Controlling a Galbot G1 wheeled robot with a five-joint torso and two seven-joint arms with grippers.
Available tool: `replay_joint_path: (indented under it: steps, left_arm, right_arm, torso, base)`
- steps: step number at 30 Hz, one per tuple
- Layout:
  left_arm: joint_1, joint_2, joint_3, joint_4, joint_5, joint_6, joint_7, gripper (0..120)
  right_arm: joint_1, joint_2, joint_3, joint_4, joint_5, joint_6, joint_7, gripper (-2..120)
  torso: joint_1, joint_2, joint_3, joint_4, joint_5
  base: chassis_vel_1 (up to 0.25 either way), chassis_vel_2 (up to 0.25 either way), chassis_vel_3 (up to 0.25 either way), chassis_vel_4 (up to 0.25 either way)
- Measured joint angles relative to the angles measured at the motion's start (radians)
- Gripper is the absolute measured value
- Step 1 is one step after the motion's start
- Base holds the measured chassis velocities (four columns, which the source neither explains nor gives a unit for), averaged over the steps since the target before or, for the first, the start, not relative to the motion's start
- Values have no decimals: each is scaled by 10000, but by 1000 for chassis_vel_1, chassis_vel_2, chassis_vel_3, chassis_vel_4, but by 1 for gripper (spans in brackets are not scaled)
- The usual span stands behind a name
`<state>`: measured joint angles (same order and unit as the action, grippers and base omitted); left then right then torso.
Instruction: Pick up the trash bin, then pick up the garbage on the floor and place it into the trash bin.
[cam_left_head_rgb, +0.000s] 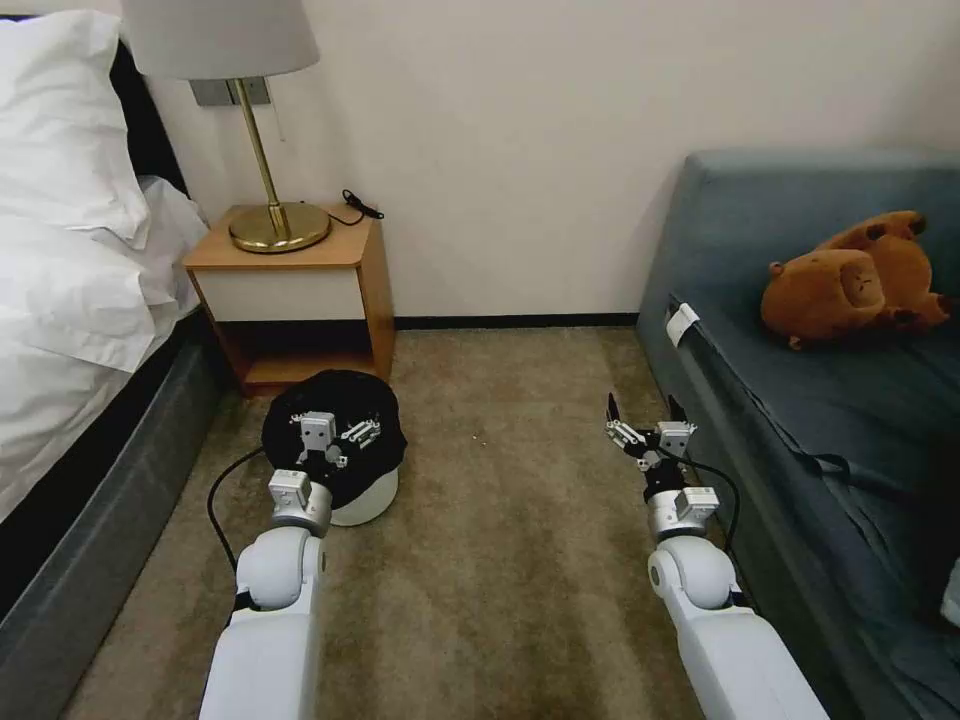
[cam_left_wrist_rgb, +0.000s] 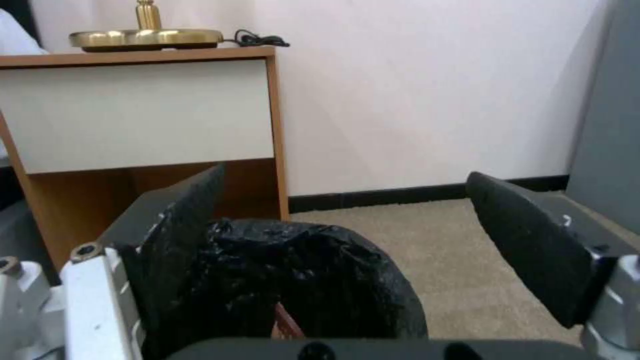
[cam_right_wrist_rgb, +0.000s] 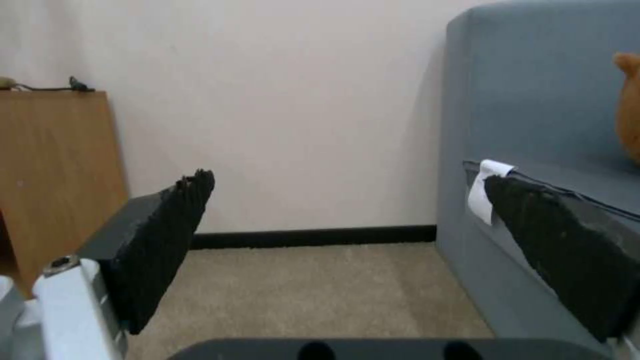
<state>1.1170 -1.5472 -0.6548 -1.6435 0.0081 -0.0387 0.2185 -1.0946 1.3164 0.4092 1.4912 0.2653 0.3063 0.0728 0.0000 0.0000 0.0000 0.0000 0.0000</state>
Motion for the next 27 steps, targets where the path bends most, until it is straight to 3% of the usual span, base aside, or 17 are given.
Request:
replay_joint_path:
  steps: [27]
  left_arm:
    - [-1,0,0,-2,-6,13,-10,98]
  right_arm:
    - [5,0,-2,2,1,-2,4,100]
  torso:
    - [0,1,0,0,-1]
  base:
    - [0,0,0,0]
